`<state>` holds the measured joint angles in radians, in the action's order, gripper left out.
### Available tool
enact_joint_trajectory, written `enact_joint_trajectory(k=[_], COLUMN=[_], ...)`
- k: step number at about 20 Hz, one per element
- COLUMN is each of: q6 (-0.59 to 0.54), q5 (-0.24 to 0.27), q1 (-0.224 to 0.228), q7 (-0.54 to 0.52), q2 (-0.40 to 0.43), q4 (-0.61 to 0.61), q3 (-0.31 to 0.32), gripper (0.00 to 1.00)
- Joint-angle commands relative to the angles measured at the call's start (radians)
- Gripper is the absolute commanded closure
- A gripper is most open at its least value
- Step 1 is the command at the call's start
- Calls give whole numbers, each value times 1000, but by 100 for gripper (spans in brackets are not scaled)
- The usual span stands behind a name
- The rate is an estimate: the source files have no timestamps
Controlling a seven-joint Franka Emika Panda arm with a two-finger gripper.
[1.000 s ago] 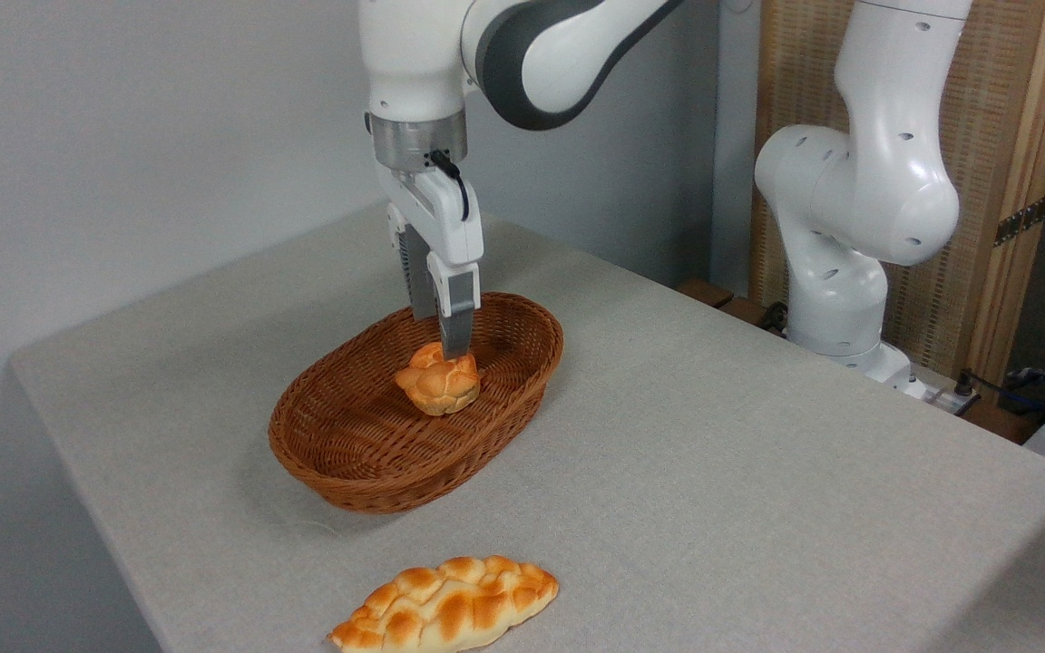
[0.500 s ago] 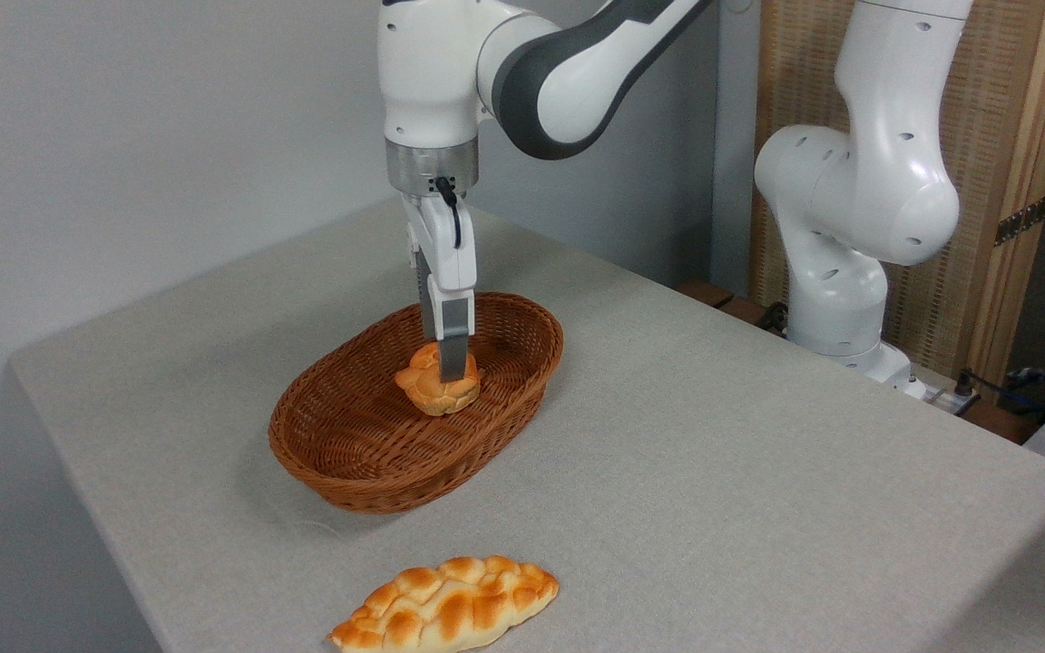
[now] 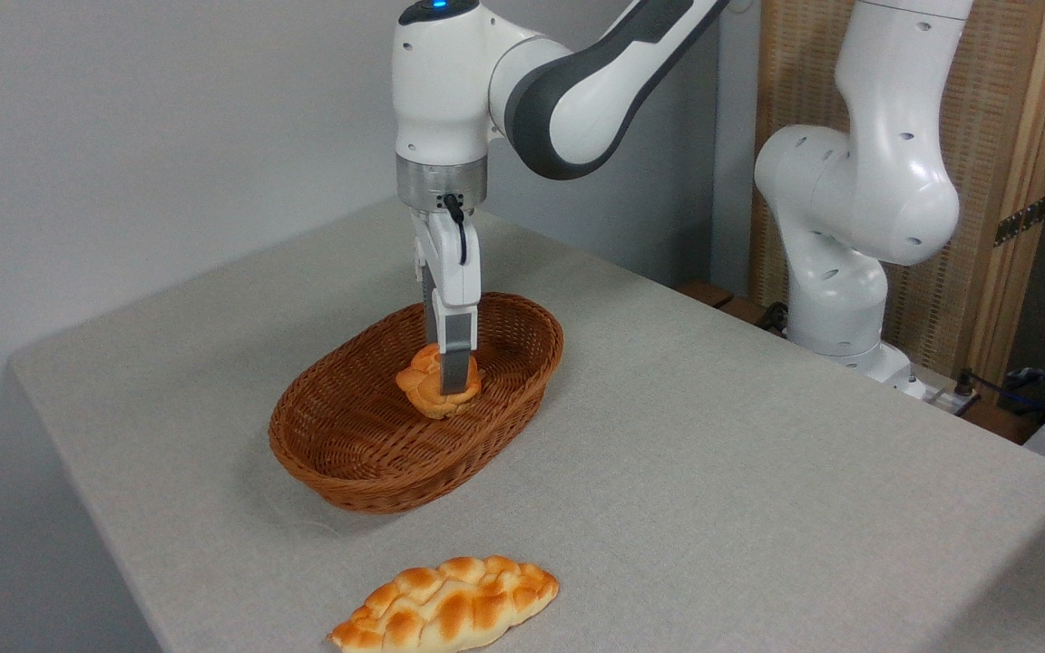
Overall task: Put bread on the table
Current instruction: 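Close the gripper fingers around the round orange bun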
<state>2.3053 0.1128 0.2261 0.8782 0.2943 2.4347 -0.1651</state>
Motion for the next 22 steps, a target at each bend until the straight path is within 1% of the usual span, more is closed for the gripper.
enact_joint_trajectory(k=[1,17,22], q6=[19,14,11], q5=[-7,-7,-7], q1=[-2,-4,-7], q7=[15,15,15], q2=[23,26,52], q4=[27,26,15], q3=[-1,-1,4], gripper=[87,87,87])
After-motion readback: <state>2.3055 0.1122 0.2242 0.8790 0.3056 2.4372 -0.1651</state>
